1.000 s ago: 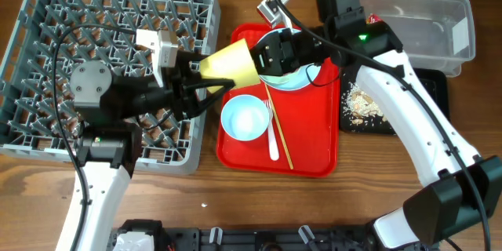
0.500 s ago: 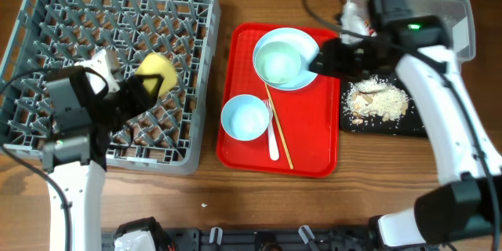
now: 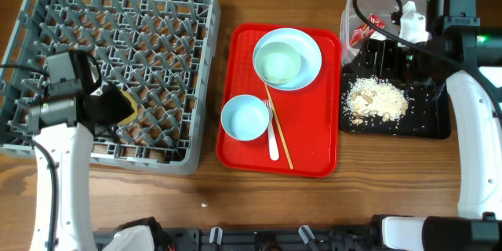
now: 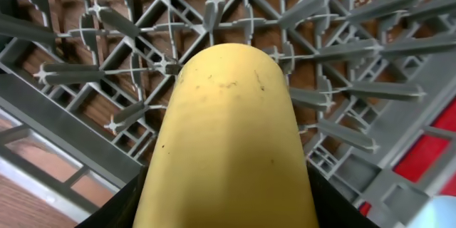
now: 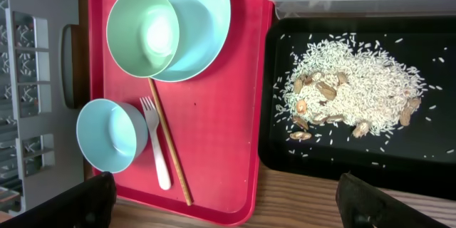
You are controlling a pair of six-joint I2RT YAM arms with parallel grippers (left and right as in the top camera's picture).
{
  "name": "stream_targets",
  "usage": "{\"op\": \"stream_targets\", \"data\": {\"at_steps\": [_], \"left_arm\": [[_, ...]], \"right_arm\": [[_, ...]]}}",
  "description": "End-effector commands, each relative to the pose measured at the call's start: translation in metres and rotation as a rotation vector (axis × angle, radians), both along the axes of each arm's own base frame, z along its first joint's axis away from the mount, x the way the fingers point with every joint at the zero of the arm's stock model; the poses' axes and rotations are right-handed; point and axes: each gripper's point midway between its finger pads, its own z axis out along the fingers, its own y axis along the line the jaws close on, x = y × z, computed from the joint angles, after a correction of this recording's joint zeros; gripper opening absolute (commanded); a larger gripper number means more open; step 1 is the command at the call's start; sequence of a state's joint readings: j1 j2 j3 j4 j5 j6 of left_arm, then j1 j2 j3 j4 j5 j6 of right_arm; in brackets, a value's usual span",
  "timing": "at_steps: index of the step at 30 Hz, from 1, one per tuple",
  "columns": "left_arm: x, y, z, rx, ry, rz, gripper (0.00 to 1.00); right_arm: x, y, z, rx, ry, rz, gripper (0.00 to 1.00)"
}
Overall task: Sort waste into correct bins and load items into the dishwasher rack
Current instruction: 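Place the yellow cup upside down in the dish rack with left gripper, then carry the light-blue bowl into the dish rack with the left gripper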
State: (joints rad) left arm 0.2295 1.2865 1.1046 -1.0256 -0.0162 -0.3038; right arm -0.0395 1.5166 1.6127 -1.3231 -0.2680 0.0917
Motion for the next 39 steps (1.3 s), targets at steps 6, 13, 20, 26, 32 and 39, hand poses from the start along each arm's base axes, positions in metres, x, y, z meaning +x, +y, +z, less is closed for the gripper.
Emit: {"op": "stream_targets", "data": {"at_steps": [6,13,20,26,32,39], "left_arm": [[0.026,0.012,-0.053,-0.007,0.122,0.001,0.35],[0.037,0.008,-0.039,-0.026,0.054,-0.011,1.0],[0.053,-0.09,0.038,-0.086,-0.212,-0.301,1.0],[0.041,-0.248,0.022,-0.155,-0.225,-0.757,1.0],[0.026,-0.314,-0.064,-0.022,-0.058,-0.929,0.95],[0.005,-0.322,-0.132,0.022,0.129,-0.978,0.53]], "right_arm": [[0.002,-0.002,0.005,-0.017,-0.02,0.006,1.0],[0.002,-0.002,0.005,-0.017,-0.018,0.006,1.0],[0.002,-0.002,0.005,-0.017,-0.018,0.006,1.0],[-0.002,-0.004,0.003,-0.019,0.006,-0.026,1.0],[0.002,-0.064,0.001,-0.049,0.03,-0.375,1.0],[0.0,-0.07,0.001,-0.06,0.033,-0.371,1.0]]}}
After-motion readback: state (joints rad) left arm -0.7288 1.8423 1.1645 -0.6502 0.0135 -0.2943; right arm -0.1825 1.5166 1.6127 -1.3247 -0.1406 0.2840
